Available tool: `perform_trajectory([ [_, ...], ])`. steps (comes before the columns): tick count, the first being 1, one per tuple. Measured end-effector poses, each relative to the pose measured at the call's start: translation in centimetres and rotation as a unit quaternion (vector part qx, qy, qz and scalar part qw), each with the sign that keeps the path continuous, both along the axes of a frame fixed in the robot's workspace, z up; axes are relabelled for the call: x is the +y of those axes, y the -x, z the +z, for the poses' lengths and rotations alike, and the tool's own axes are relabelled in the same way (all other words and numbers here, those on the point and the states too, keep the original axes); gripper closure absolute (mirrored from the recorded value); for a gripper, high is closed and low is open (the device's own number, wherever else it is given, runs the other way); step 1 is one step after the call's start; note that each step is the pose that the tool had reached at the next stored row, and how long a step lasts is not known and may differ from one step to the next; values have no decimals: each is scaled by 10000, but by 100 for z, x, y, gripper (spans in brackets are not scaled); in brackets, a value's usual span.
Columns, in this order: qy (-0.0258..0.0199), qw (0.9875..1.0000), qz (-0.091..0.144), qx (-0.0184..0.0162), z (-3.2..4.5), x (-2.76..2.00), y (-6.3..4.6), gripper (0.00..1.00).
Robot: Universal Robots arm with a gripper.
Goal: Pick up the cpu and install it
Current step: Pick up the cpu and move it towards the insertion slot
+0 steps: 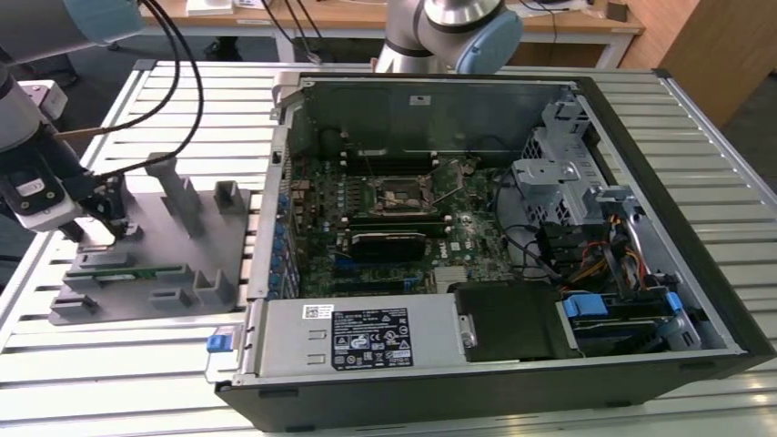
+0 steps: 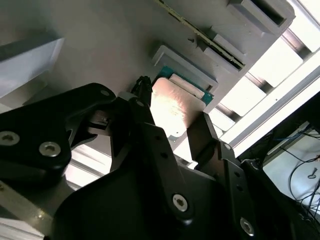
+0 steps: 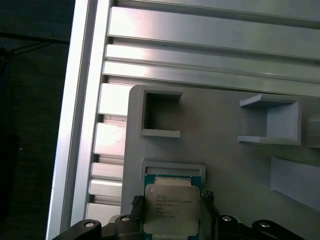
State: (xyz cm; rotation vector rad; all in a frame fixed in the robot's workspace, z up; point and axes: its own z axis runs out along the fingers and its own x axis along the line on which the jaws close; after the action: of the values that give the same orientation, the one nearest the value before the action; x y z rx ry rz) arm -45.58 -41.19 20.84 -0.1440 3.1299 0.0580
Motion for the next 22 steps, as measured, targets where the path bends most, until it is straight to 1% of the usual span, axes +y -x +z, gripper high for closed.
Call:
perform_trajectory([
  [3, 1, 10000, -2, 1, 74, 0, 0, 47],
  [11, 1, 10000, -4, 2, 86, 0, 0, 47],
  [16, 0, 10000, -4, 1, 142, 0, 0, 47],
  [22, 0, 10000, -4, 0, 187, 0, 0, 47],
])
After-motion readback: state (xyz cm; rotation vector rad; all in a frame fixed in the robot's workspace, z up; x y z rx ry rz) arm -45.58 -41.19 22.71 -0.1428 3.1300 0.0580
